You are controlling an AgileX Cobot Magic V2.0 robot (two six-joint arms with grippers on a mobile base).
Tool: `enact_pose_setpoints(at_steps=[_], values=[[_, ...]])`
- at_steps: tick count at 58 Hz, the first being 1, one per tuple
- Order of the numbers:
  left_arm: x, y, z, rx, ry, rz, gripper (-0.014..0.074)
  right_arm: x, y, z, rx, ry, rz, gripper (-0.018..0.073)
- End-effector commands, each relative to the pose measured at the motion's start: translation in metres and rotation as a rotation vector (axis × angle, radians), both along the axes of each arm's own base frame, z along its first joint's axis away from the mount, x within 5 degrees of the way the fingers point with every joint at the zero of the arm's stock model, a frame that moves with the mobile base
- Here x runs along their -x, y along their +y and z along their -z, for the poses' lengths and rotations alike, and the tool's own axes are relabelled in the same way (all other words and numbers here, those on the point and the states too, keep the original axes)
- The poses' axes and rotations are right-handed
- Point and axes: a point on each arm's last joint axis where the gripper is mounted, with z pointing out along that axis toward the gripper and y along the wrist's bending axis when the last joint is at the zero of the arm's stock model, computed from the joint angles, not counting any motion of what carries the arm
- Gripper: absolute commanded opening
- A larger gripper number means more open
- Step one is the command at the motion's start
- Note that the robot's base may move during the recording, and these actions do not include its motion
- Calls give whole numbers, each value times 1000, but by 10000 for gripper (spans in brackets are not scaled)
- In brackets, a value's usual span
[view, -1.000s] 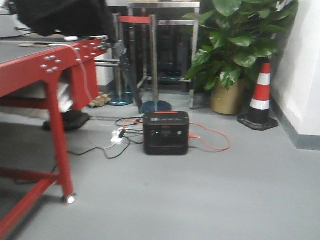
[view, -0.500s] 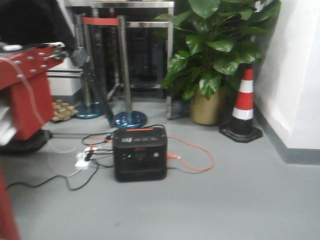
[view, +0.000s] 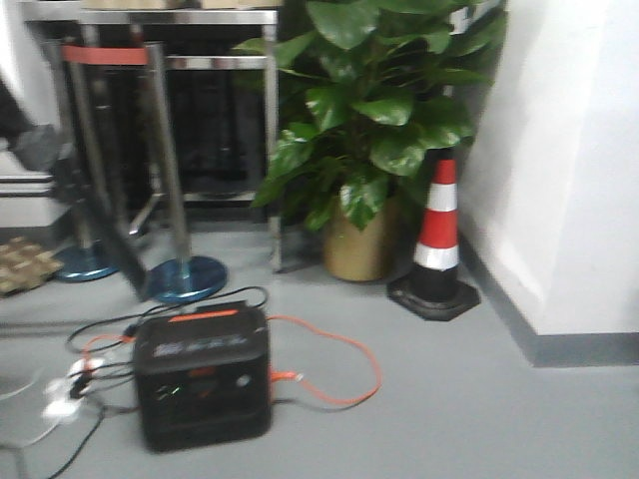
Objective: Stack silver trays without gaps
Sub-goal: 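Drive the base to the other rack of blue bins holding the tray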
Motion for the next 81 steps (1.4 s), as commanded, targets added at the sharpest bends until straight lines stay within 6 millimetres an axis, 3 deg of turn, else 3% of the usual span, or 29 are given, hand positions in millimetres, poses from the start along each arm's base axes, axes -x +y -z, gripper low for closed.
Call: enact_pose_setpoints(at_steps=[1,81], values=[[5,-6,-9,43,-51,41,-20,1,3,-12,-26,-88,-19,-87],[5,-6,-9,43,-51,41,-20,1,3,-12,-26,-88,-19,-87]])
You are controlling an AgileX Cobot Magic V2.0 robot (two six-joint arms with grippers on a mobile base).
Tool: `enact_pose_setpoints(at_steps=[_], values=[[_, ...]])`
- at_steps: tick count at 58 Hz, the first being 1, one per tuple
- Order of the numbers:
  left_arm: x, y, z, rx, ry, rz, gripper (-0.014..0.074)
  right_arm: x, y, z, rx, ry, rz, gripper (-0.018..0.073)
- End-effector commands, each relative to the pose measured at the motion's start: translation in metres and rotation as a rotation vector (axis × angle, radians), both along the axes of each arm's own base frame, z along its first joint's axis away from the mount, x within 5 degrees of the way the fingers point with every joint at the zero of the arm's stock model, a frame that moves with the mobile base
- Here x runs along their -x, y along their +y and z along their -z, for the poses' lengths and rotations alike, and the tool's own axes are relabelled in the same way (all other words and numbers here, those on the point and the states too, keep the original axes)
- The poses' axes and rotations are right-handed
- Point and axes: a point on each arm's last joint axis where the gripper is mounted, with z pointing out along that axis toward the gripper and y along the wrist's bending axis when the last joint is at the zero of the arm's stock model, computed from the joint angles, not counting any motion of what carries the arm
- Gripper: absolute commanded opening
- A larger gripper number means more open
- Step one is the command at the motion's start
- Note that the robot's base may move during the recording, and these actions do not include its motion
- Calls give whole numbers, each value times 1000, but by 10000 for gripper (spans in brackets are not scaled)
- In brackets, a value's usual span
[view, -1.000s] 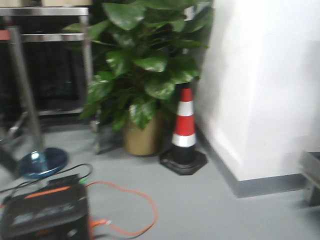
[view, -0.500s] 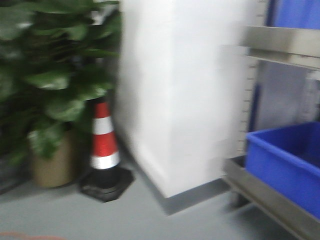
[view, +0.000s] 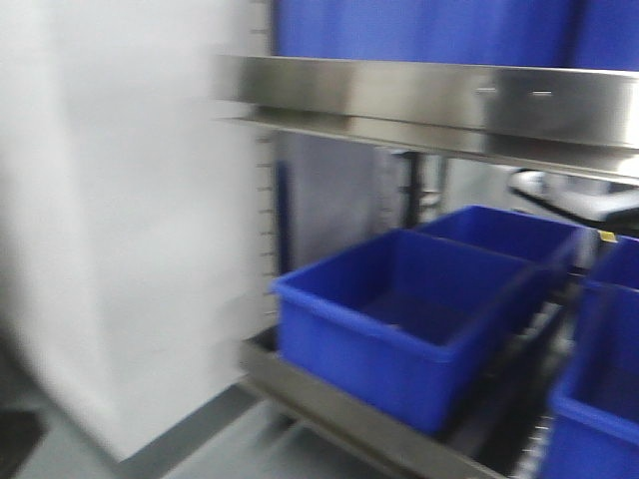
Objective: Stack silver trays without gaps
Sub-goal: 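Drive the base to the other rack of blue bins holding the tray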
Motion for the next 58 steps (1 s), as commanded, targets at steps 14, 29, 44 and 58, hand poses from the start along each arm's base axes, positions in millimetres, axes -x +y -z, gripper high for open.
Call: enact_pose_setpoints(at_steps=[14,29,44,58], values=[[5,-6,-9,44,-43,40,-20,1,3,-11,-26,-80,-18,-87],[5,-6,-9,44,-43,40,-20,1,3,-11,-26,-80,-18,-87],[5,-6,-9,44,-43,40,-20,1,3,-11,-26,-80,-18,-87],[5,-6,-9,44,-43,40,-20,1,3,-11,-26,-80,-18,-87]])
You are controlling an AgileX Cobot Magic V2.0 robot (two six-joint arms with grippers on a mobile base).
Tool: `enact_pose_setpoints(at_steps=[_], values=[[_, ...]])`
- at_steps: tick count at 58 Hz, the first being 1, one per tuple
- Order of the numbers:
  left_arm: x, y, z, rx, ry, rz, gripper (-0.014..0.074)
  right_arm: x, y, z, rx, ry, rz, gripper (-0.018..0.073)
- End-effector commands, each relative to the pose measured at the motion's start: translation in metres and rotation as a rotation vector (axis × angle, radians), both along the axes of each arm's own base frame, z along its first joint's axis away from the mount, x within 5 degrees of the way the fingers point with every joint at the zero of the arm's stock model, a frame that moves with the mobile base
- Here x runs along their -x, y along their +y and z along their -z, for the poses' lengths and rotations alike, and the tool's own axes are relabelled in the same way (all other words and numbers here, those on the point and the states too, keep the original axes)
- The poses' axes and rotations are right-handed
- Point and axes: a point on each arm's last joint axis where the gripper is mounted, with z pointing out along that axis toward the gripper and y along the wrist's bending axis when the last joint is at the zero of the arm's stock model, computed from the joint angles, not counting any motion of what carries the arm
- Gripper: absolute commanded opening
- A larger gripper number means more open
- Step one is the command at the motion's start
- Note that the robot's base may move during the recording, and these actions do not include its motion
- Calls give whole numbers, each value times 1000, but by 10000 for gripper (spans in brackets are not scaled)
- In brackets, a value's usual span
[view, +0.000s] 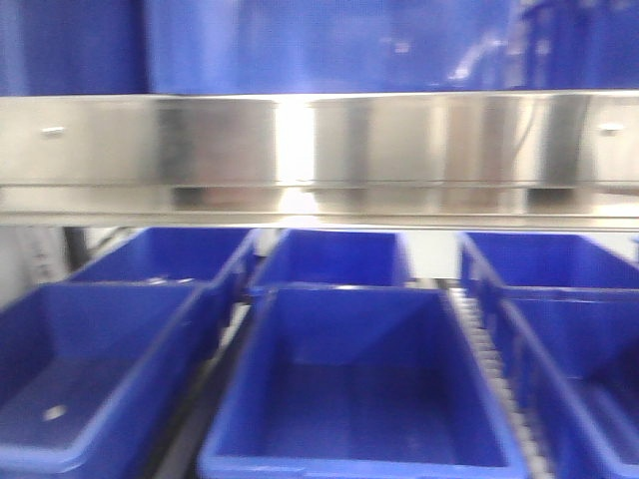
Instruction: Stack silver trays without gaps
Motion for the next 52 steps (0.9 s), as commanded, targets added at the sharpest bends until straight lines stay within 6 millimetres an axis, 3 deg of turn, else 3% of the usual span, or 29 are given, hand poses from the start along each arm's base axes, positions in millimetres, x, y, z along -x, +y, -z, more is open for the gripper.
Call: enact_pose_setpoints(at_steps=[1,52], values=[[5,-6,-9,44,-43,40,-20,1,3,-11,-26,-80,-18,-87],[4,-7,-12,67,-76,54,-20,0,3,-13,-32,-103,-18,-87]])
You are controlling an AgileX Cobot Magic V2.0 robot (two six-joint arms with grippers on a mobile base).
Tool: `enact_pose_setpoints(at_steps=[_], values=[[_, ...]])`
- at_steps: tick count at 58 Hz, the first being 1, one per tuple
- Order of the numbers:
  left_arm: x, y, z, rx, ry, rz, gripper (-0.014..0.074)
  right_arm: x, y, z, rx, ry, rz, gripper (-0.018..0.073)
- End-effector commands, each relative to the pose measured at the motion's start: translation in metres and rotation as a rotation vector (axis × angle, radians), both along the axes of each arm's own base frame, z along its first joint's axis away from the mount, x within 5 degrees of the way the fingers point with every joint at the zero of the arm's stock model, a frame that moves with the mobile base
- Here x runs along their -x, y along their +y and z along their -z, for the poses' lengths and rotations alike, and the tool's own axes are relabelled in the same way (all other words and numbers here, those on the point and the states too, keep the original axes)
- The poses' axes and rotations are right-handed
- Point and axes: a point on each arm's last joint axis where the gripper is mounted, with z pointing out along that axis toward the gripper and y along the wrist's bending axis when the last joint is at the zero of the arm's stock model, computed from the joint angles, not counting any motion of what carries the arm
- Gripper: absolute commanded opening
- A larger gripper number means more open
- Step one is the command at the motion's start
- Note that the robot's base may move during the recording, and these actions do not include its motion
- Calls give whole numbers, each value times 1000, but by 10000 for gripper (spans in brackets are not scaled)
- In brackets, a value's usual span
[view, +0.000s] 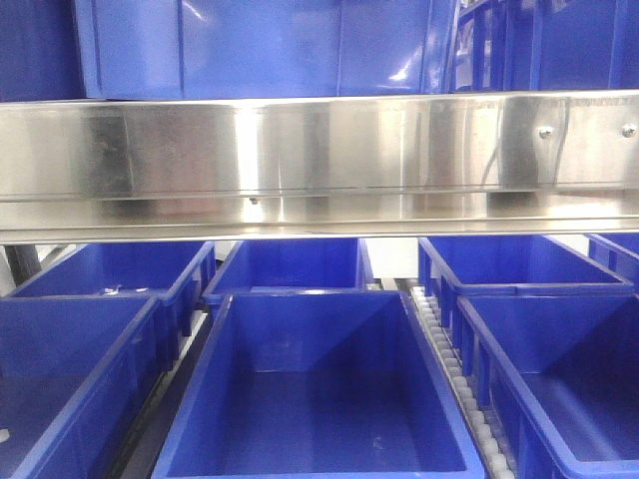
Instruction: Stack silver trays without gaps
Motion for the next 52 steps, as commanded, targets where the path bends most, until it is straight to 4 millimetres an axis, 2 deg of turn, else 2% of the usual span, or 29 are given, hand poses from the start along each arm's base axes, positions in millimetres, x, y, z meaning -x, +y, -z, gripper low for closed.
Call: enact_pose_setpoints(at_steps=[1,22,31,44,52], values=[[4,-7,-13,70,-80,55,-20,0,4,-14,-33,-109,-18,-87],[5,-11,-23,134,-171,93,-20,0,5,-16,-68,-122,-22,-87],[4,-11,-21,123,-156,87,-20,-2,8,-13,-112,-100,-28,-87],[3,-4,-11,13,-92,38,-20,-19,17,11,-110,8,-38,-87],[2,1,-4,-66,-47,-2,-20,-28,37,29,-92,66,-87,-87]])
